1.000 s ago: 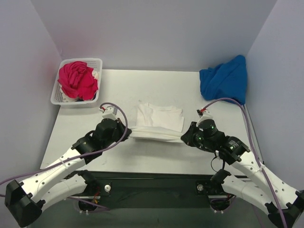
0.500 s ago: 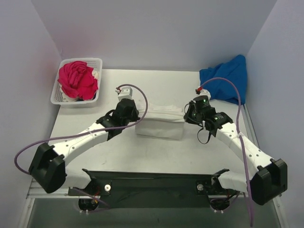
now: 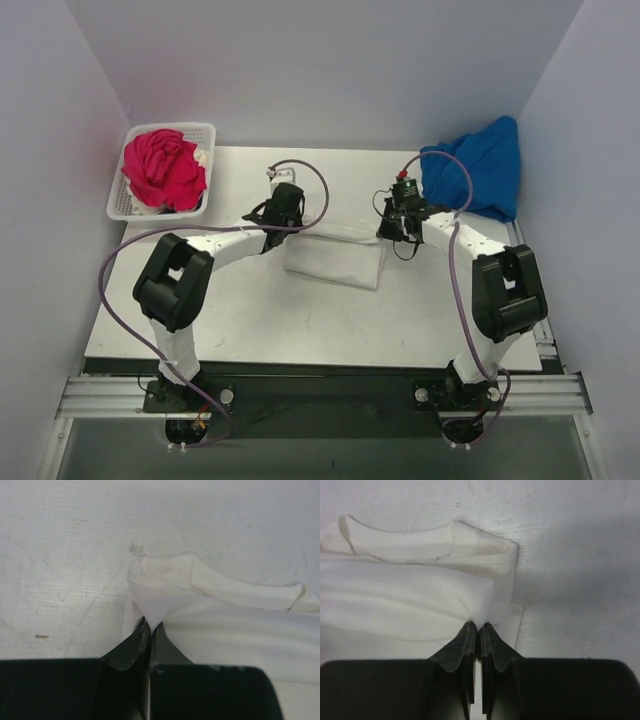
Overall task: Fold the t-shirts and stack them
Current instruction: Fold the tshirt
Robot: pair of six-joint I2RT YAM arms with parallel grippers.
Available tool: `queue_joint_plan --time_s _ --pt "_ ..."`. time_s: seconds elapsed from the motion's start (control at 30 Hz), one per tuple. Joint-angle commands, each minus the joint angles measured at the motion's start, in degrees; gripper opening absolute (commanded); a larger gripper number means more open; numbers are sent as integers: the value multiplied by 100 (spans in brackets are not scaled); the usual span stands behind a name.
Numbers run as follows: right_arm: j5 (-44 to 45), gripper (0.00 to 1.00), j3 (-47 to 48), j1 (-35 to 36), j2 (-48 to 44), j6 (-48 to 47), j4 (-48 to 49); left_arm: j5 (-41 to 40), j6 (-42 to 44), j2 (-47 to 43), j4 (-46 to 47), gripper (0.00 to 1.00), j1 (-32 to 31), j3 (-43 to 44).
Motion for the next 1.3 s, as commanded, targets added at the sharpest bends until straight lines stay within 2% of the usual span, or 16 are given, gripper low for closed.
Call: queue_joint_plan --time_s 0.0,0.03,0.07,0.1,0.17,0.2,0.33,0.43,0.57,0.73,0.83,1.1,1.27 --pt "-8 0 510 -81 258 14 150 65 334 281 367 7 218 735" --pt "53 2 581 -99 407 23 150 91 369 342 437 18 253 832" --pt "80 17 729 -116 452 40 194 135 413 430 490 27 315 894" --pt "89 24 827 -134 556 32 194 162 465 448 542 45 350 1025" --pt "203 32 1081 -160 601 41 177 197 492 396 753 53 403 1079" --pt "247 33 1152 -169 575 41 176 258 501 352 876 59 455 1070" --pt "527 35 1329 -160 382 -3 141 293 562 150 1185 68 473 1131" --pt "774 34 1250 -29 145 -169 62 390 607 18 1149 68 473 1036" --pt "985 34 1109 296 -110 -319 -200 627 563 -367 1106 68 456 475" --pt "977 34 872 858 -172 -329 -351 759 545 -782 913 68 280 -80" --pt "749 34 819 903 -85 -171 -360 856 493 -905 825 68 210 -292" --pt "441 34 1126 868 670 5 -351 1094 325 -414 684 59 175 -222" --pt "195 33 1460 666 1119 49 -360 1102 369 271 526 58 253 427"
